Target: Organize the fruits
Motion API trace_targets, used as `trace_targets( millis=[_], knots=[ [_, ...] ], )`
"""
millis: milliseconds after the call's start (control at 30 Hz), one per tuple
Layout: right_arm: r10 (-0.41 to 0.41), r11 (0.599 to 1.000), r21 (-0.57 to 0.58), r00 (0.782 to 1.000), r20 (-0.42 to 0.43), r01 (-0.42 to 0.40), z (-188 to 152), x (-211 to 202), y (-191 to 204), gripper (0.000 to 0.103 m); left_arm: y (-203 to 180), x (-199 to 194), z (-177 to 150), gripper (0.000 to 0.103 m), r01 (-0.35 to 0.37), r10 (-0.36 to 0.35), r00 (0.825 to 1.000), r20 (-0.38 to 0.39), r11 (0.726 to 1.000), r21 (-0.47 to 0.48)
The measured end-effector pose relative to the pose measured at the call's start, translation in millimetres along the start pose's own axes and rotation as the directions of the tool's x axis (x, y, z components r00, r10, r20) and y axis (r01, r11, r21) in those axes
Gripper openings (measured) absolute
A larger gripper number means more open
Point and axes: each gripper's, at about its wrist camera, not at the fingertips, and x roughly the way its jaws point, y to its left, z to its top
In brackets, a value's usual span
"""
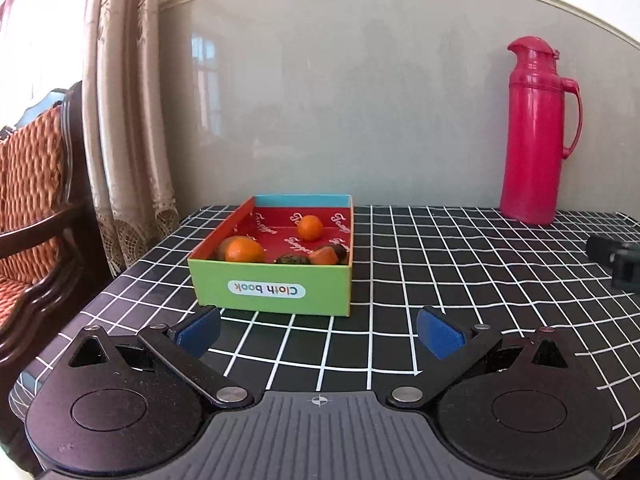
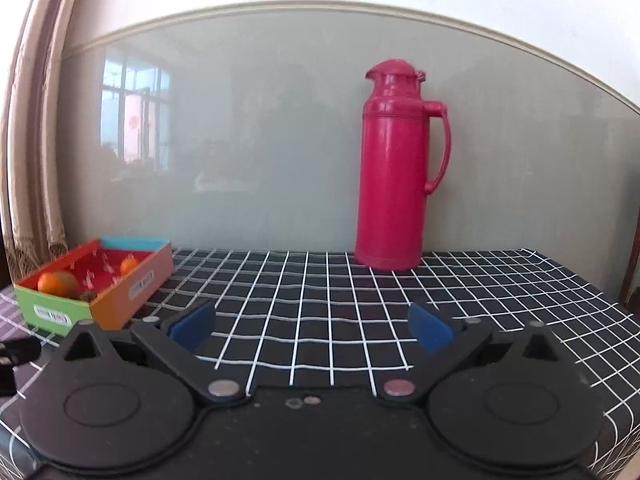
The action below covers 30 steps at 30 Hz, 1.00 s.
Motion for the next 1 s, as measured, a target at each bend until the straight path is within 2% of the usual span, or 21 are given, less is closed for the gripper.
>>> trace_targets(
  millis=[133, 300, 1000],
  knots=[
    [0.009, 0.997, -0.074, 1.0, 0.03, -0.007, -2, -5, 14, 0.103, 5, -4, 1, 0.103, 0.02, -0.018, 0.998, 0.054, 0.999, -0.029],
    [0.013, 0.993, -0.116, 0.999, 0.041, -0.008, -3, -7, 24, 0.103, 10, 1, 2, 0.103, 0.01, -0.007, 0.999, 0.046, 0.999, -0.053],
    [0.004, 0.997, -0.079, 1.0, 0.022, -0.002, -3, -5, 17, 0.103, 10, 2, 0, 0.103, 0.005, -0.003, 0.999, 0.042, 0.999, -0.052]
  ],
)
